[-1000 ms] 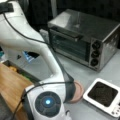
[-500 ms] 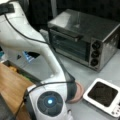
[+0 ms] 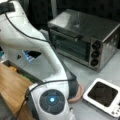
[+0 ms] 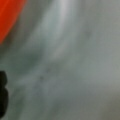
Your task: Pick up the pan. Place the pan on the table. Pick up the bowl. Place the bowl on the stove.
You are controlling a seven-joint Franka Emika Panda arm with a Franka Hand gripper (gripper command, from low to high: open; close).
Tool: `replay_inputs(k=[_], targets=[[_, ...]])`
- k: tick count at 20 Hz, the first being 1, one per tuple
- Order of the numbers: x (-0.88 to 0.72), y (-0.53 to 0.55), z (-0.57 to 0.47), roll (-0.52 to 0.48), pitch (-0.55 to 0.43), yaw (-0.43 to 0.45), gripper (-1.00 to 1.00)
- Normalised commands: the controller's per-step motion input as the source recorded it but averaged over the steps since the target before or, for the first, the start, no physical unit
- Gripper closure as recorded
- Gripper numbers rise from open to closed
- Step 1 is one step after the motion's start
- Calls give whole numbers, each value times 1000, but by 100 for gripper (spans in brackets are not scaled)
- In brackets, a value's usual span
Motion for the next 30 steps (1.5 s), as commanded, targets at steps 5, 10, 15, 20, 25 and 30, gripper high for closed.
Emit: replay_inputs(k=[5, 10, 15, 20, 25, 30], targets=[[-95, 76, 55, 274, -70, -69, 100], [-132, 39, 27, 366, -70, -37, 100], [-185, -34, -69, 525, -95, 56, 100], [-144, 7, -21, 478, -49, 31, 100], [-27, 88, 90, 329, -29, -5, 100], [41, 81, 113, 280, -38, -34, 100]])
